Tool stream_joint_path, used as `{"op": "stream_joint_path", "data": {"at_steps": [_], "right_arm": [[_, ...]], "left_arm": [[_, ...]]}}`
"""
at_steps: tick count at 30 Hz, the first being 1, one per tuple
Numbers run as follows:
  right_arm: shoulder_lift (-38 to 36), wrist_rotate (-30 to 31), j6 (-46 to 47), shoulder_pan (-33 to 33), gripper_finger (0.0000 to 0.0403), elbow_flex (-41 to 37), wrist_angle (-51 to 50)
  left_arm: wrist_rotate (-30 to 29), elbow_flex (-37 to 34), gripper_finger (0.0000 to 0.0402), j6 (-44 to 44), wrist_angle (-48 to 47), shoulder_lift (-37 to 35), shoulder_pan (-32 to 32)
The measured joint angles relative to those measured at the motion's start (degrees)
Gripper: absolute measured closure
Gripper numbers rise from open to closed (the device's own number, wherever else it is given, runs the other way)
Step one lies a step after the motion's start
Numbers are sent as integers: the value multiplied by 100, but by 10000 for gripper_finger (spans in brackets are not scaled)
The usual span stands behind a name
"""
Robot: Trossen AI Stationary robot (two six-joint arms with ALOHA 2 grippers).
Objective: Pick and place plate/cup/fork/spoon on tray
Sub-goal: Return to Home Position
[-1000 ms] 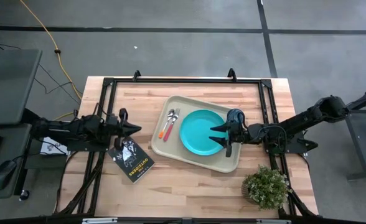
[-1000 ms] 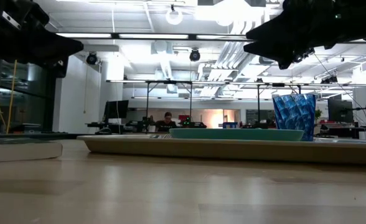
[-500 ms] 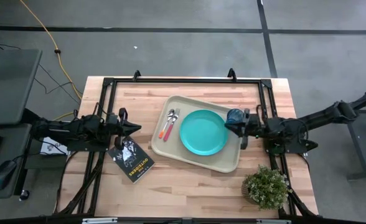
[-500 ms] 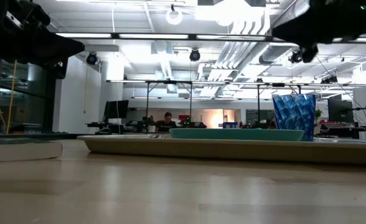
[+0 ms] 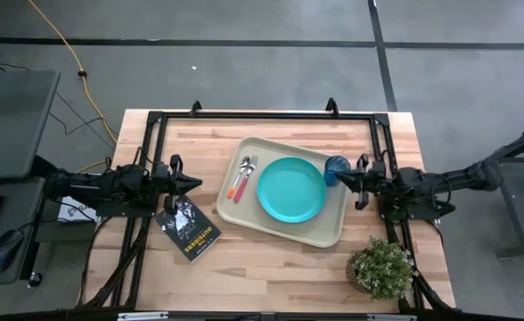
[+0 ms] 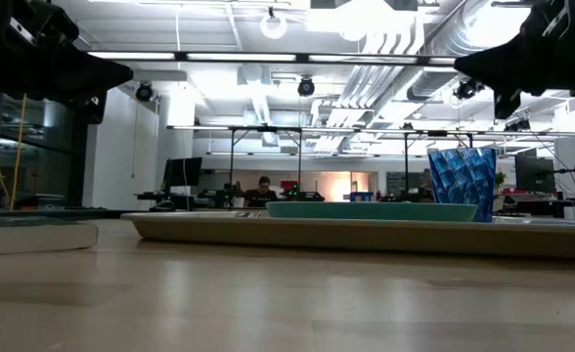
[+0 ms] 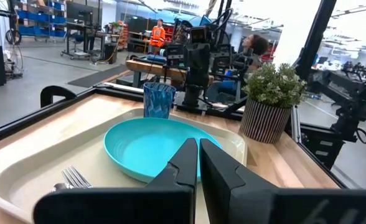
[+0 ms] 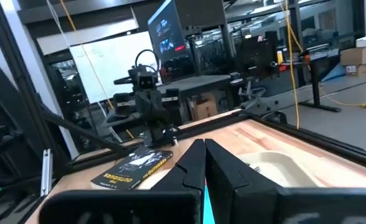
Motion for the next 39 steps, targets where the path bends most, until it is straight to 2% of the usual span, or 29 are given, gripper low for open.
{"op": "stream_joint_path", "data": {"at_steps": [5, 10, 19, 30, 34, 39], "right_arm": [[-677, -231, 88, -228, 403, 9, -868], [-1004, -547, 202, -252, 403, -22, -1662], [-1002, -916, -314, -252, 403, -22, -1701], [-1011, -884, -634, -265, 403, -24, -1693], [-879, -828, -988, -265, 403, -24, -1689], [-523, -829, -1891, -265, 403, -26, -1691]], "left_arm": [[0, 0, 401, 0, 0, 0, 0], [0, 0, 401, 1, 0, 0, 0], [-2, 0, 401, 407, 1, 0, 0], [-2, 0, 402, 407, 2, 0, 0], [-2, 0, 401, 407, 2, 0, 0], [-2, 0, 401, 407, 2, 0, 0]]}}
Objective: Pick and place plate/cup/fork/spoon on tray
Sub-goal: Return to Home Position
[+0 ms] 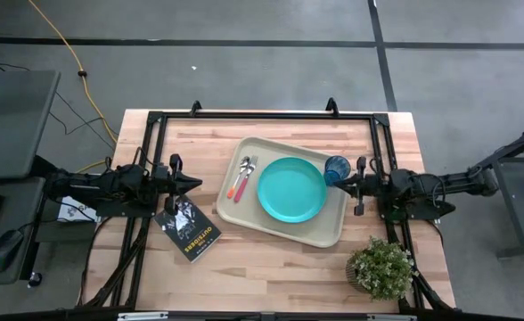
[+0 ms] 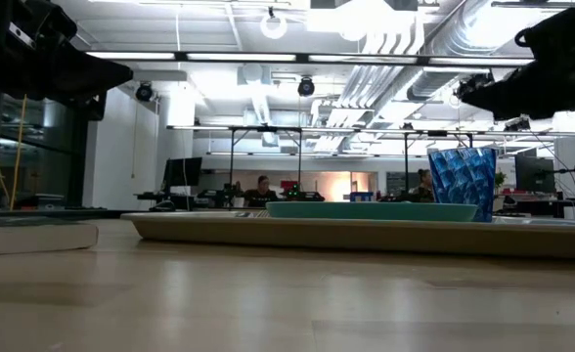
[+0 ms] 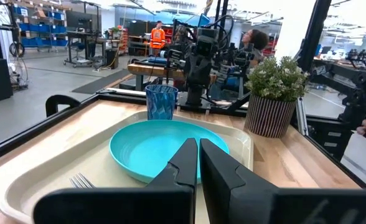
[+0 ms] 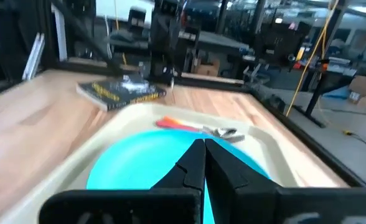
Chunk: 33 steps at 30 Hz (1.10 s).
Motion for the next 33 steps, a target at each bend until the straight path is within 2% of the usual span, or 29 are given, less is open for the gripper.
{"op": "stream_joint_path", "data": {"at_steps": [4, 8, 12, 17, 20, 25, 29, 33], "right_arm": [[320, -20, 111, 0, 403, 0, -3], [534, -24, 777, 0, 403, 0, -4], [617, -44, 1289, 0, 403, -2, -7], [616, -44, 1421, 0, 403, -2, -7], [363, -49, 1388, 24, 402, -2, -10], [-580, -125, 1378, -68, 402, -4, 26], [-581, -140, 1379, -215, 402, -4, 538], [-579, -144, 1379, -348, 402, -4, 434]], "left_arm": [[0, 0, 401, 0, 0, 0, 0], [1, 0, 401, 0, -1, 0, 0], [0, 0, 401, 0, -2, 0, 0], [0, 0, 401, 0, -1, 0, 0], [2, 0, 402, 0, -2, 0, 0], [2, 0, 401, 2, 0, 0, 0], [7, 5, 401, 1, 17, 11, -2], [21, 9, 401, 2, 29, 43, -2]]}}
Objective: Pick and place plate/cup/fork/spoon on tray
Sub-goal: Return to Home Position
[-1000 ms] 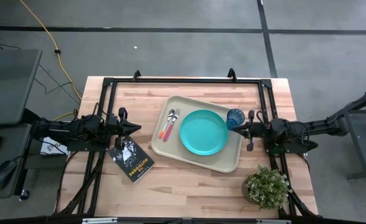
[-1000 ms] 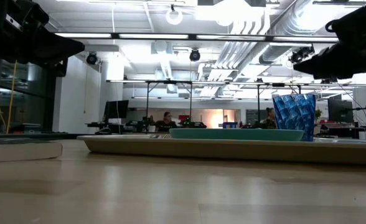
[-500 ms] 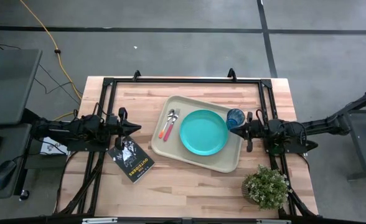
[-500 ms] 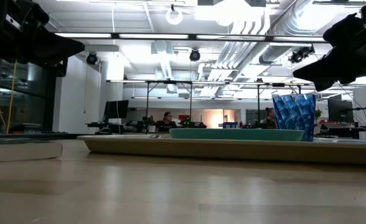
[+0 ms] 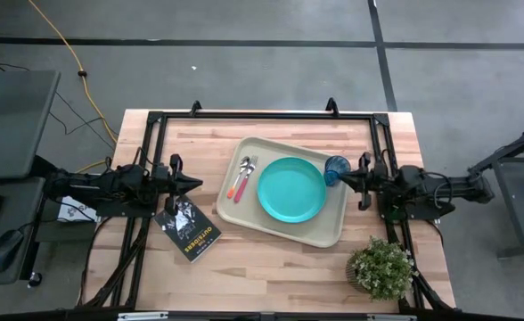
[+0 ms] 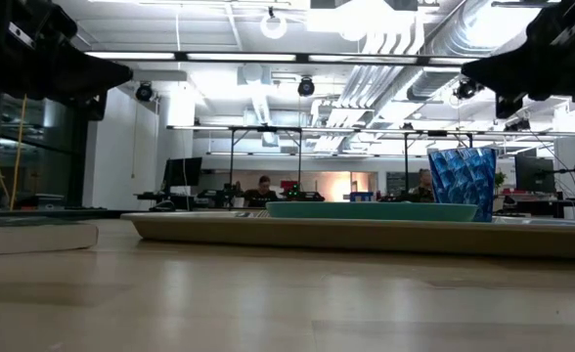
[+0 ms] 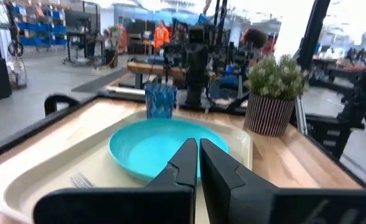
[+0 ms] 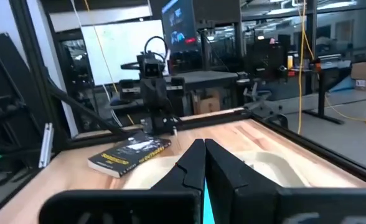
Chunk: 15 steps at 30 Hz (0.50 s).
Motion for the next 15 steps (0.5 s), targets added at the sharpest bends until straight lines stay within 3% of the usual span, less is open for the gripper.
{"op": "stream_joint_path", "data": {"at_steps": [15], "right_arm": [[-2, -24, 0, -28, 402, -2, -450]], "left_arm": [[35, -3, 402, 0, -33, 34, 0]]}}
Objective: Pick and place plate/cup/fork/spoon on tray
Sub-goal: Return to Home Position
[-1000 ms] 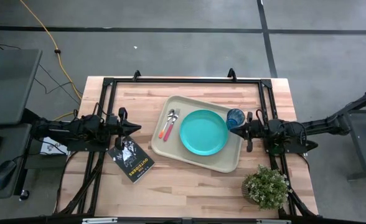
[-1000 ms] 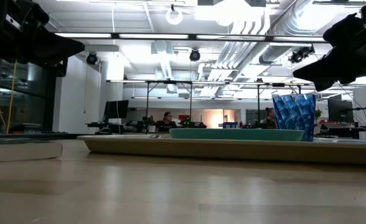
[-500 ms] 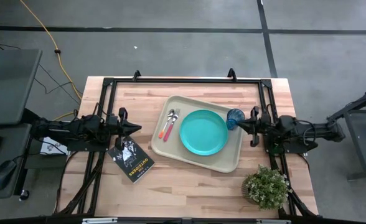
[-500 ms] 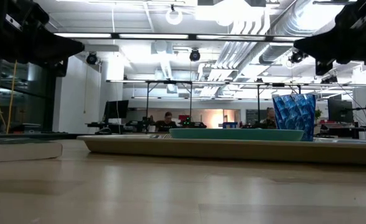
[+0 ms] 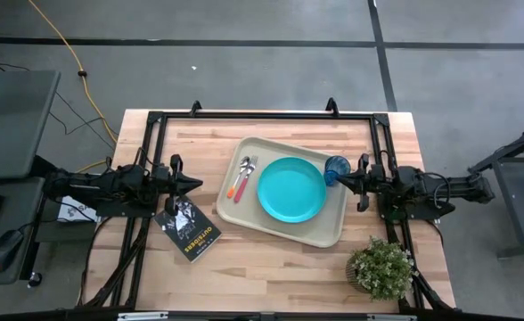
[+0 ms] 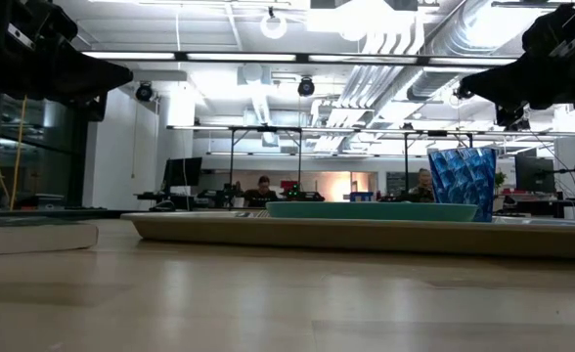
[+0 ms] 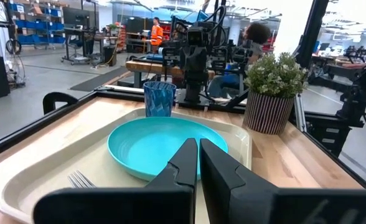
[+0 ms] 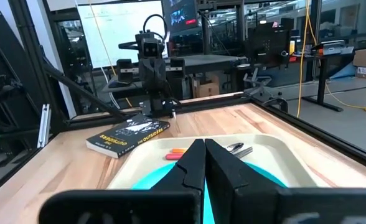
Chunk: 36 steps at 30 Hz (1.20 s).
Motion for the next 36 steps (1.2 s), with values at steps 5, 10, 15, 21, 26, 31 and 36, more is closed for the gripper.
{"op": "stream_joint_path", "data": {"at_steps": [5, 10, 15, 21, 26, 31, 36], "right_arm": [[18, -4, 0, 0, 402, 0, 1], [72, -26, 0, 0, 402, 0, 0], [72, -24, 0, 0, 402, 0, 0], [72, -22, 0, 0, 402, 0, 0], [74, -22, 0, 0, 402, 0, 0], [74, -20, 0, 0, 402, 0, 2], [74, -20, 0, 0, 402, 0, 0]], "left_arm": [[0, 0, 401, -1, -2, 0, 1], [0, -1, 401, 0, 0, 0, 0], [0, -1, 401, 0, 0, 0, 0], [1, -1, 401, 0, 0, 0, 2], [1, -1, 402, -1, -1, 0, 2], [2, -1, 402, -1, -1, 0, 1], [2, -2, 401, -2, 0, 0, 0]]}}
